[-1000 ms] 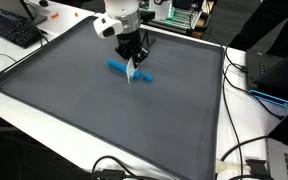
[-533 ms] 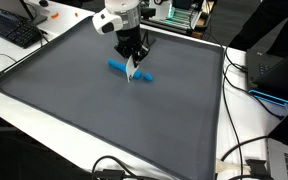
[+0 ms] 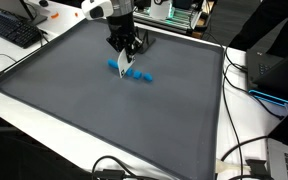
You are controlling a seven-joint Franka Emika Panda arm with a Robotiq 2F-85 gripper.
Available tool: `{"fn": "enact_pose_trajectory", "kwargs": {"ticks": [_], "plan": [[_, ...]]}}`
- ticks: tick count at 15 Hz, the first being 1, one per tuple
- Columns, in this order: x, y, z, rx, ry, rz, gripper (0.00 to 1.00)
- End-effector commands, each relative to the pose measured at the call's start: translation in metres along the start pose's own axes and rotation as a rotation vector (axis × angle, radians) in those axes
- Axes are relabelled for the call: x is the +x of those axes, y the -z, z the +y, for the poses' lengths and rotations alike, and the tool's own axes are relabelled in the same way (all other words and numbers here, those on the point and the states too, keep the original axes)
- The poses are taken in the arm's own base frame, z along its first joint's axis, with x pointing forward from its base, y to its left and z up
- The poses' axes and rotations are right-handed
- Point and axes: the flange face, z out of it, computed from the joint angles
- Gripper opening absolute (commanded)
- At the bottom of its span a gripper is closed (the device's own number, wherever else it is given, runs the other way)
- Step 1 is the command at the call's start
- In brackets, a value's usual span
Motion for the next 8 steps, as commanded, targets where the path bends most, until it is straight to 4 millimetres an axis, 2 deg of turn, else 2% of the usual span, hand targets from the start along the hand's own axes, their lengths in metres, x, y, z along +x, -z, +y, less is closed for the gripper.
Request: {"fn": "enact_pose_trajectory", "kwargs": {"ticks": [1,8], "plan": [[-0.007,0.0,0.012,-0.002,-0.014,-0.016,0.01],[-0.011,-0.014,0.025,-0.008,-0.027,-0.036,0.01]]}}
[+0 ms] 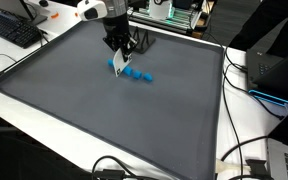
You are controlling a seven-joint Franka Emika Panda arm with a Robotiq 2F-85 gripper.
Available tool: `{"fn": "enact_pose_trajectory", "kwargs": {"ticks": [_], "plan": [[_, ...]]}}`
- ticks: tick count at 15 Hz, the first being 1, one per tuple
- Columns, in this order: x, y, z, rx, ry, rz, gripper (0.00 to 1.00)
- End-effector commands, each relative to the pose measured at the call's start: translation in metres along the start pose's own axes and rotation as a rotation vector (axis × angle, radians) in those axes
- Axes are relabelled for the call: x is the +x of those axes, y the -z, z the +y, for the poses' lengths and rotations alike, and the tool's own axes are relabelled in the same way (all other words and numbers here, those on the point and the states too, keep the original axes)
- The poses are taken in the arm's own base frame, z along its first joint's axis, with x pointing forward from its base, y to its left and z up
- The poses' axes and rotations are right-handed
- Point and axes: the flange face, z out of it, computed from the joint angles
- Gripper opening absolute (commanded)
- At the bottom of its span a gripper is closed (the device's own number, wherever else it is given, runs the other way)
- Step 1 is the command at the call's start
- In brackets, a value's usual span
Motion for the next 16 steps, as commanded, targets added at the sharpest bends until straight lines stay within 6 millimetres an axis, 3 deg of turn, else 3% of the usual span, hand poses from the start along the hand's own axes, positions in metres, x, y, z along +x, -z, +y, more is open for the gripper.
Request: {"fn": "enact_pose_trajectory", "kwargs": {"ticks": [1,16], "plan": [[-0.008,-0.009,0.007,-0.003,0.001,-0.024,0.01],[-0.011,-0.044,0.004,-0.011,0.023,-0.047,0.01]]}}
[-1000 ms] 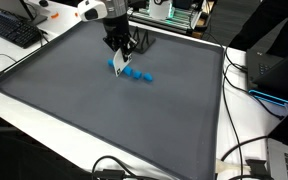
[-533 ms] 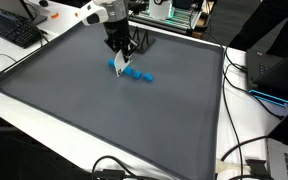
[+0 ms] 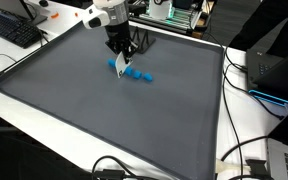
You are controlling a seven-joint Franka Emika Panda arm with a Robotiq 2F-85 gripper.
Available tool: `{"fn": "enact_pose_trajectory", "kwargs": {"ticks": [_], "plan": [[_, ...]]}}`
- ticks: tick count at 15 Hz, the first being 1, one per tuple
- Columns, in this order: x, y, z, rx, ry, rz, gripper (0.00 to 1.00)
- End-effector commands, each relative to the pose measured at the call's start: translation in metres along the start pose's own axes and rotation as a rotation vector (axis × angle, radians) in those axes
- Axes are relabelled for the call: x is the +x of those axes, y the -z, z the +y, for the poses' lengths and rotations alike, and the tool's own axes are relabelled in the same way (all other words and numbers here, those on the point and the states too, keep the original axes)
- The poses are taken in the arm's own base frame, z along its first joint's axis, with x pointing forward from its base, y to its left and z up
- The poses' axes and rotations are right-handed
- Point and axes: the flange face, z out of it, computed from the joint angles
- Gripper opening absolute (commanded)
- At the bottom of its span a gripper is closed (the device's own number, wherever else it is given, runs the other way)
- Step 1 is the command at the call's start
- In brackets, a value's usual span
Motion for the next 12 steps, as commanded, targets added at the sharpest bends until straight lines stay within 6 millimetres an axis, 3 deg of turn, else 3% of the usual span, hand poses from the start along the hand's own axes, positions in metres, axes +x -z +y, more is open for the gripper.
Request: {"fn": "enact_pose_trajectory", "kwargs": {"ticks": [1,8,12], "plan": [[-0.004,-0.023,-0.001,-0.007,0.024,-0.01,0.01],[-0.005,-0.036,-0.006,0.005,0.041,-0.033,0.01],[-0.004,-0.034,-0.013,0.046,0.053,-0.039,0.01]]}}
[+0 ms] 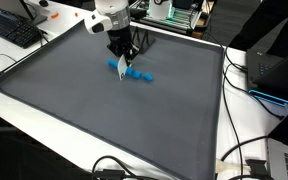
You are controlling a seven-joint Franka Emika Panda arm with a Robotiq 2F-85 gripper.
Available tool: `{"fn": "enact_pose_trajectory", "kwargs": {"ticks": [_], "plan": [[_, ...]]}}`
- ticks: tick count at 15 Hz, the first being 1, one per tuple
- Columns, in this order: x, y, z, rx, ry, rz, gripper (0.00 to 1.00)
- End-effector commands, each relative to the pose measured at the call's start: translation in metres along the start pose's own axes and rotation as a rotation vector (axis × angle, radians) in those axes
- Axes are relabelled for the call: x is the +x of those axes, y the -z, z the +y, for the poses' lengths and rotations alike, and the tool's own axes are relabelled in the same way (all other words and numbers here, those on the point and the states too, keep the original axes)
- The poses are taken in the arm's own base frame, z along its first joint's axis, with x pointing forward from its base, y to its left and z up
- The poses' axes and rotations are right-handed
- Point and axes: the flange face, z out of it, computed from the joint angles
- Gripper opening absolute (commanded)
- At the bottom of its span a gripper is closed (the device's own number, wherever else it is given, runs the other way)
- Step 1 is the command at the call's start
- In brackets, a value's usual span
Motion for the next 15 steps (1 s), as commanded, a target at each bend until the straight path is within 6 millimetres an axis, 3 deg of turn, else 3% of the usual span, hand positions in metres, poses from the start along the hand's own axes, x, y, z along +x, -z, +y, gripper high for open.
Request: {"fn": "enact_pose_trajectory", "kwargs": {"ticks": [1,6,15], "plan": [[-0.004,-0.02,-0.012,0.057,0.024,-0.032,0.01],[-0.003,-0.012,-0.007,0.025,0.028,-0.03,0.01],[-0.003,0.023,0.001,0.01,0.008,0.018,0.01]]}}
